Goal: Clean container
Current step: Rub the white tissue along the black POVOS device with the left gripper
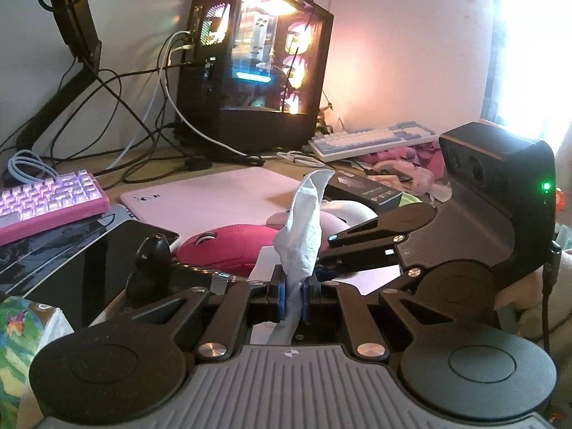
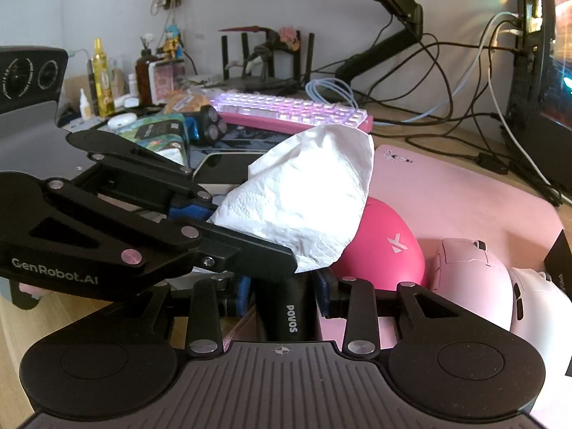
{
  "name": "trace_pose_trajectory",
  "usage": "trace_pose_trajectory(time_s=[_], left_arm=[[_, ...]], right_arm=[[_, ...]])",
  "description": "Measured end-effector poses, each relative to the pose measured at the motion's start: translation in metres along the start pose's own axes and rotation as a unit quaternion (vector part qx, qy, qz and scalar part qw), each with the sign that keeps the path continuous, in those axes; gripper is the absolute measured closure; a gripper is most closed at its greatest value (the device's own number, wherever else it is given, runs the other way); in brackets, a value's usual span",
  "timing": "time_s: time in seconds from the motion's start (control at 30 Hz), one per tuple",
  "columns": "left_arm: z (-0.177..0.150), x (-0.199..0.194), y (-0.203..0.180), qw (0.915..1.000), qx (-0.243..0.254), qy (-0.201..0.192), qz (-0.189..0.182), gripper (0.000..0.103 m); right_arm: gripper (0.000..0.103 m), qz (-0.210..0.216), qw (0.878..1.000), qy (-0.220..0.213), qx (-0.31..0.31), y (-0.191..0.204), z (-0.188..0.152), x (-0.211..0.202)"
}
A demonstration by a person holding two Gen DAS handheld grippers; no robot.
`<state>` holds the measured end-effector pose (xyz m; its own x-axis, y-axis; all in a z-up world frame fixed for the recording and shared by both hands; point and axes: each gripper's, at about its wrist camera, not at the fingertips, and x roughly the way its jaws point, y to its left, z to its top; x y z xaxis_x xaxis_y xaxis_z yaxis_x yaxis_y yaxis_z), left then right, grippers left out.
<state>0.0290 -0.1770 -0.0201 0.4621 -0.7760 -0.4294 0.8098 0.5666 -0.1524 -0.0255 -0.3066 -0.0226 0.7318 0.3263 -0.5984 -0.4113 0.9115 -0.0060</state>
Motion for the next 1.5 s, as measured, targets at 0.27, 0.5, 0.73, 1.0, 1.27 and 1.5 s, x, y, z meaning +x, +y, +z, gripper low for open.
trace_pose_trajectory(time_s=[0.27, 0.5, 0.73, 1.0, 1.27, 1.5], left_arm=[[0.000, -0.001, 0.005, 0.9996, -0.016, -0.003, 0.022, 0.091], [0.003, -0.003, 0.013, 0.9977, -0.032, -0.008, 0.059, 0.091], [0.003, -0.003, 0.007, 0.9985, -0.016, -0.006, 0.052, 0.091], [0.003, -0.002, 0.002, 0.9993, -0.002, -0.006, 0.036, 0.091], [0.003, -0.002, 0.008, 0.9983, -0.020, -0.005, 0.054, 0.091], [0.002, -0.001, 0.002, 0.9995, -0.002, -0.003, 0.031, 0.091]], right_arm=[[0.064, 0.000, 1.000, 0.000, 0.000, 0.000, 0.000, 0.000], [0.064, 0.000, 1.000, 0.000, 0.000, 0.000, 0.000, 0.000], [0.064, 0.000, 1.000, 0.000, 0.000, 0.000, 0.000, 0.000], [0.064, 0.000, 1.000, 0.000, 0.000, 0.000, 0.000, 0.000], [0.064, 0.000, 1.000, 0.000, 0.001, 0.000, 0.000, 0.000], [0.064, 0.000, 1.000, 0.000, 0.000, 0.000, 0.000, 0.000]])
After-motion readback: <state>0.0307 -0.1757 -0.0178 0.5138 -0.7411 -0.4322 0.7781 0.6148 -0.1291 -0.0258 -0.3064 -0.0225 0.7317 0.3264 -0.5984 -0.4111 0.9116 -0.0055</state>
